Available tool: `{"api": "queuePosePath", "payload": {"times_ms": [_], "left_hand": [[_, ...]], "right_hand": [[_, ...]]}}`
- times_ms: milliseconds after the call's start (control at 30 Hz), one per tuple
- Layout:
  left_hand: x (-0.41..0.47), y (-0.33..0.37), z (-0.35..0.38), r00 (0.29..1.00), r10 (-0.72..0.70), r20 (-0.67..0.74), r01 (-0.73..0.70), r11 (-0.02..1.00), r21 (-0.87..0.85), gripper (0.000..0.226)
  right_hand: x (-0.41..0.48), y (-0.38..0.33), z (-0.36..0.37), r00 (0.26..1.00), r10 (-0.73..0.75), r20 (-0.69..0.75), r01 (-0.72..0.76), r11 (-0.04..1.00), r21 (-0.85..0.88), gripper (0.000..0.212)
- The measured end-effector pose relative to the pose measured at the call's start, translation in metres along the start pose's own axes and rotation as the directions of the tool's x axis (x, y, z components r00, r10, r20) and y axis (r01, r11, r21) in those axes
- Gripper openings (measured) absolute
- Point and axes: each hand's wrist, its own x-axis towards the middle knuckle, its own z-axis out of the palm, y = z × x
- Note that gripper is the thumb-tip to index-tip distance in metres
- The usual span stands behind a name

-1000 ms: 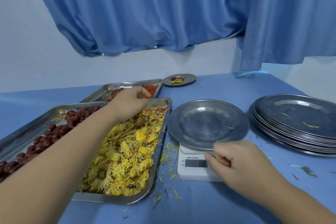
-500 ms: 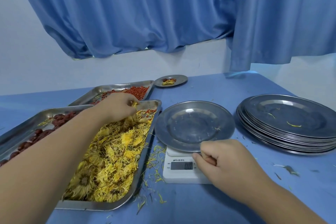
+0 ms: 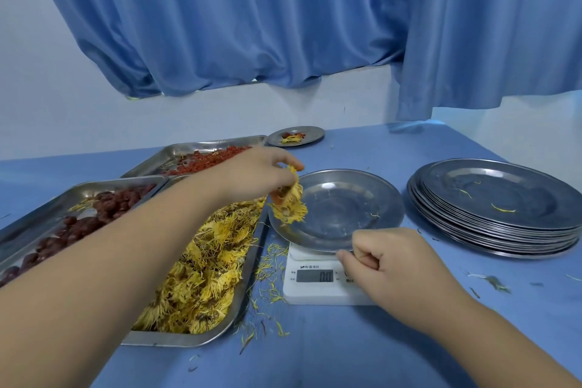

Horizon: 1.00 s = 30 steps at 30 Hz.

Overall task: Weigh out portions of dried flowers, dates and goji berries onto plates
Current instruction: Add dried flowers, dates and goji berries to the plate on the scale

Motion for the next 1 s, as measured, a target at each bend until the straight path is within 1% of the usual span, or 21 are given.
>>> {"api": "queuePosePath", "payload": {"times_ms": [100,300,433,533,633,767,833,933,1000], "left_hand": [[0.008,0.011,0.02,0.999,-0.011,0.045,0.012,1.0,-0.024,0.029],[0.018,0.021,0.037,0.998,0.013,0.064,-0.008,0.998,-0.068,0.029],[0.016,0.022,0.03,0.996,0.028,0.09,-0.022,0.997,-0.068,0.039],[0.014,0.018,0.028,0.998,0.031,0.058,-0.029,0.999,-0.036,0.039],[0.007,0.012,0.024,1.0,0.02,0.021,-0.019,0.998,-0.057,0.035],[-0.012,-0.005,0.015,0.999,0.006,-0.049,-0.013,0.991,-0.133,0.026],[-0.024,-0.019,0.008,0.995,0.005,-0.1,-0.019,0.991,-0.132,0.021],[-0.043,-0.042,-0.006,0.989,-0.007,-0.149,-0.01,0.994,-0.112,0.019],[-0.054,-0.061,-0.019,0.987,-0.029,-0.16,0.017,0.997,-0.078,0.017]], "right_hand": [[0.0,0.002,-0.001,1.0,0.014,-0.006,-0.014,1.0,0.006,0.053],[0.0,0.003,-0.002,1.0,0.003,-0.009,-0.003,1.0,0.004,0.051],[0.001,0.004,0.0,1.0,0.0,-0.003,0.0,1.0,0.013,0.044],[0.0,0.002,0.0,1.0,-0.014,0.01,0.014,1.0,0.003,0.039],[-0.001,0.001,0.0,1.0,-0.021,0.012,0.021,1.0,-0.001,0.037],[-0.002,-0.002,0.001,0.999,-0.03,0.013,0.03,0.999,-0.01,0.049],[-0.003,-0.008,0.002,0.998,-0.055,0.009,0.056,0.998,-0.011,0.052],[-0.005,-0.026,0.006,0.991,-0.106,-0.084,0.111,0.992,0.054,0.049],[-0.001,-0.038,0.01,0.985,-0.102,-0.14,0.121,0.984,0.134,0.046]]}}
